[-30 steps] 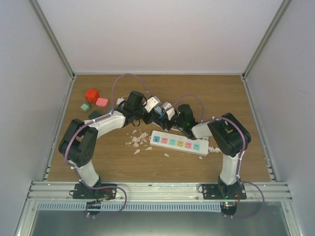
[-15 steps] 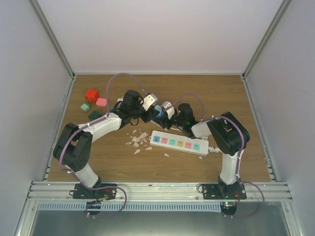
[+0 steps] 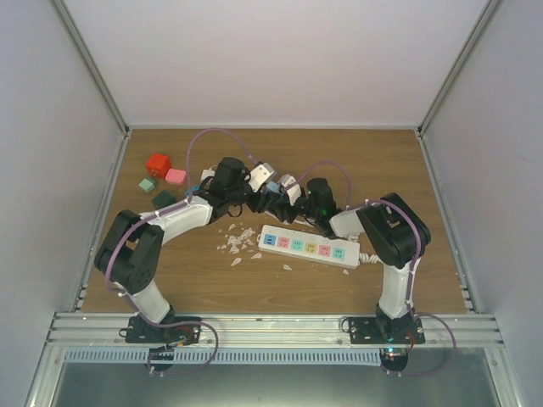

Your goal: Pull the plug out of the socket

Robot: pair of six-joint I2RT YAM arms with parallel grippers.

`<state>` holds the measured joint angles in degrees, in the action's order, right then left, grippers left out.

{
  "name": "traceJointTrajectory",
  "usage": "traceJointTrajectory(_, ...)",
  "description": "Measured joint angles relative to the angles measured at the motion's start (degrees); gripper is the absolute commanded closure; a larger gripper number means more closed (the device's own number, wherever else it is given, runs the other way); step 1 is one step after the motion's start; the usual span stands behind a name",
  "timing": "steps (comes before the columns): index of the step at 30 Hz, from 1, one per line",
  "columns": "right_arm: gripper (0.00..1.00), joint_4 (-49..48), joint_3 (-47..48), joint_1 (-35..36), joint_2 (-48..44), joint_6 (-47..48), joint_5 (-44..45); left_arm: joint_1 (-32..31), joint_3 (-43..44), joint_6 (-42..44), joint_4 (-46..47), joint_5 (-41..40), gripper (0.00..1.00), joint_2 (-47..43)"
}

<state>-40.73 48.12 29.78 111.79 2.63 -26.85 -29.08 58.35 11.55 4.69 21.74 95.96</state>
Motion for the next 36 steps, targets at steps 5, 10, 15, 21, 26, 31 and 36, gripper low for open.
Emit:
traceJointTrajectory(5,0.59,0.00,0.00,0.00,0.00,-0.09,0.00,-0.46,0.59,-0.76,0.63,-1.11,0.49,2.51)
traceJointTrajectory(10,0.60,-0.02,0.02,0.00,0.04,-0.50,0.04,-0.39,0.50,-1.70,1.46,-2.12,0.67,2.86)
traceJointTrajectory(15,0.61,-0.07,0.20,0.00,0.24,-0.52,0.00,-0.31,-1.62,-3.50,4.63,-2.16,0.77,2.27)
traceJointTrajectory(21,0.62,-0.17,0.68,0.50,0.72,-0.35,-0.72,-0.07,-4.76,-4.07,6.25,-3.08,0.82,-0.15)
traceJointTrajectory(26,0.62,-0.26,1.31,0.55,1.31,-0.39,-1.16,-0.26,-5.03,-2.23,6.16,-4.44,0.83,-0.59)
traceJointTrajectory(31,0.64,-0.17,1.73,0.70,1.57,-0.31,-1.33,-0.52,-7.15,1.18,7.96,-5.38,0.85,-2.27)
traceJointTrajectory(36,0.64,-0.07,2.19,0.42,1.81,-0.74,-0.37,-0.35,-8.22,0.92,9.25,-1.09,0.88,-5.84)
